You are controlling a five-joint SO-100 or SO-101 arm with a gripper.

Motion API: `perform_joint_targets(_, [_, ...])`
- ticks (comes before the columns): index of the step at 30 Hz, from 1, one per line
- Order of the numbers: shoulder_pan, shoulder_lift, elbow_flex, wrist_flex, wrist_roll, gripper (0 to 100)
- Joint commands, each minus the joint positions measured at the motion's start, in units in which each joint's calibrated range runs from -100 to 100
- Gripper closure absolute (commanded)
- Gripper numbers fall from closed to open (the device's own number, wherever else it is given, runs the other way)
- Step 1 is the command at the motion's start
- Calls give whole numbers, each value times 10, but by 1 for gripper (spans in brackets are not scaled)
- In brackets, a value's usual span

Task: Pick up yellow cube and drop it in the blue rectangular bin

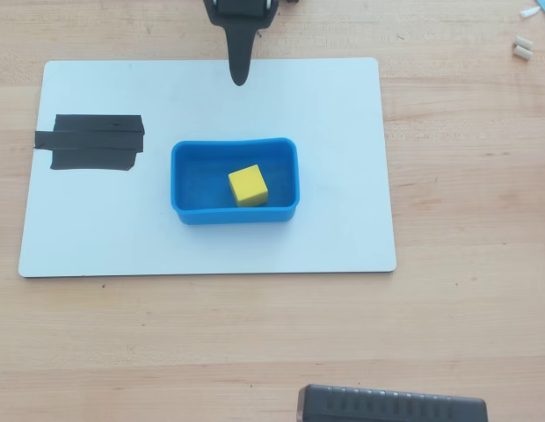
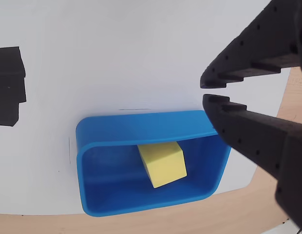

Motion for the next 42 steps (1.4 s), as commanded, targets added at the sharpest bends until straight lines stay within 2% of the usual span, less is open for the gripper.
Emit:
perform_joint_targets(1, [-9, -134, 109, -65, 7, 100])
perform_joint_targets(8, [-10, -268, 238, -83, 11, 100])
perform_joint_targets(11, [-22, -377, 306, -61, 11, 100])
perform_joint_targets(42, [13, -377, 319, -29, 12, 100])
